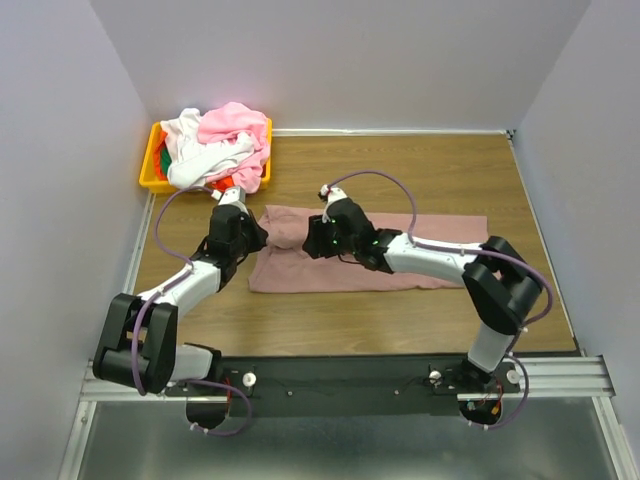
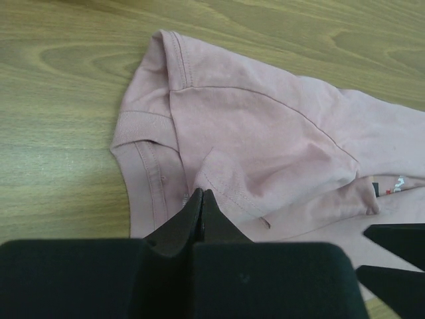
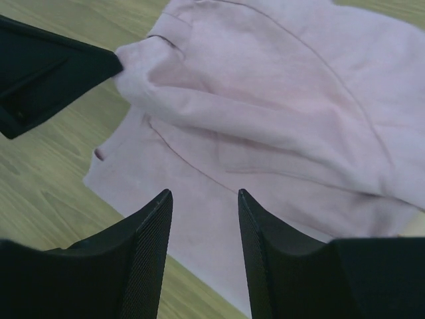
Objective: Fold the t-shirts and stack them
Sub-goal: Fold the tshirt
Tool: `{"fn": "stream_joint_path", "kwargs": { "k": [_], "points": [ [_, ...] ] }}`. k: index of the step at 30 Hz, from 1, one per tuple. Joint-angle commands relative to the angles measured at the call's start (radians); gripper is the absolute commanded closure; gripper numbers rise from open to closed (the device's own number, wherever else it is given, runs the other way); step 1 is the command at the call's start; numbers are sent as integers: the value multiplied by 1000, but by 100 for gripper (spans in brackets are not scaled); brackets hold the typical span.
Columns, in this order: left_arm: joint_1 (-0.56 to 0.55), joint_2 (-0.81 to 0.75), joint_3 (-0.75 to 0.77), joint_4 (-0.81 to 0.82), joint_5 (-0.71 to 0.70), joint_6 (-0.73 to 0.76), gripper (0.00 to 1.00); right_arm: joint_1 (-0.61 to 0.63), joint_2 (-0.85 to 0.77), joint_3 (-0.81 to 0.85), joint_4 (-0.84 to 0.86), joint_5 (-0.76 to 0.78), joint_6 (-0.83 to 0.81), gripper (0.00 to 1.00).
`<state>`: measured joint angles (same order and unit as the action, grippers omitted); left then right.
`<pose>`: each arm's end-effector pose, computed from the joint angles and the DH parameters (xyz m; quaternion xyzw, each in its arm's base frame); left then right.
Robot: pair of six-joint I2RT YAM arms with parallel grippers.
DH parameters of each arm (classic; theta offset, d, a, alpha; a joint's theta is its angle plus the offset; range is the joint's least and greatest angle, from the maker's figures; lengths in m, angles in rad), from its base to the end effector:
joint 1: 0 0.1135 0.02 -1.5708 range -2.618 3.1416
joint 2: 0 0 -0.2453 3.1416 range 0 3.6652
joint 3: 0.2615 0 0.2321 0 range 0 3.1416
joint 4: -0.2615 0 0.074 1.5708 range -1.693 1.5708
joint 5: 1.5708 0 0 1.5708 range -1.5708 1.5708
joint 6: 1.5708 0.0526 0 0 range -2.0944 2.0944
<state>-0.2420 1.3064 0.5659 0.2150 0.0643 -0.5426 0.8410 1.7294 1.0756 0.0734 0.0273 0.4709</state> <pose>0.2626 -0.0683 0.1798 -0.1138 0.8587 -0.2165 0.4504 0.2538 0.2816 0.1976 -0.1555 0.8660 0.2803 0.3839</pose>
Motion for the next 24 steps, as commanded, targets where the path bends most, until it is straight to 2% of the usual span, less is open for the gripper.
{"fn": "stream_joint_path", "kwargs": {
  "k": [1,13,24],
  "points": [
    [7,22,28,30,-12,23,100,32,104,78,32,-4,-15,50],
    [13,53,54,30,9,35,100,49,262,142,28,42,-26,53],
    [13,42,55,26,19,38,100,52,311,173,11,82,-41,53]
  ]
}}
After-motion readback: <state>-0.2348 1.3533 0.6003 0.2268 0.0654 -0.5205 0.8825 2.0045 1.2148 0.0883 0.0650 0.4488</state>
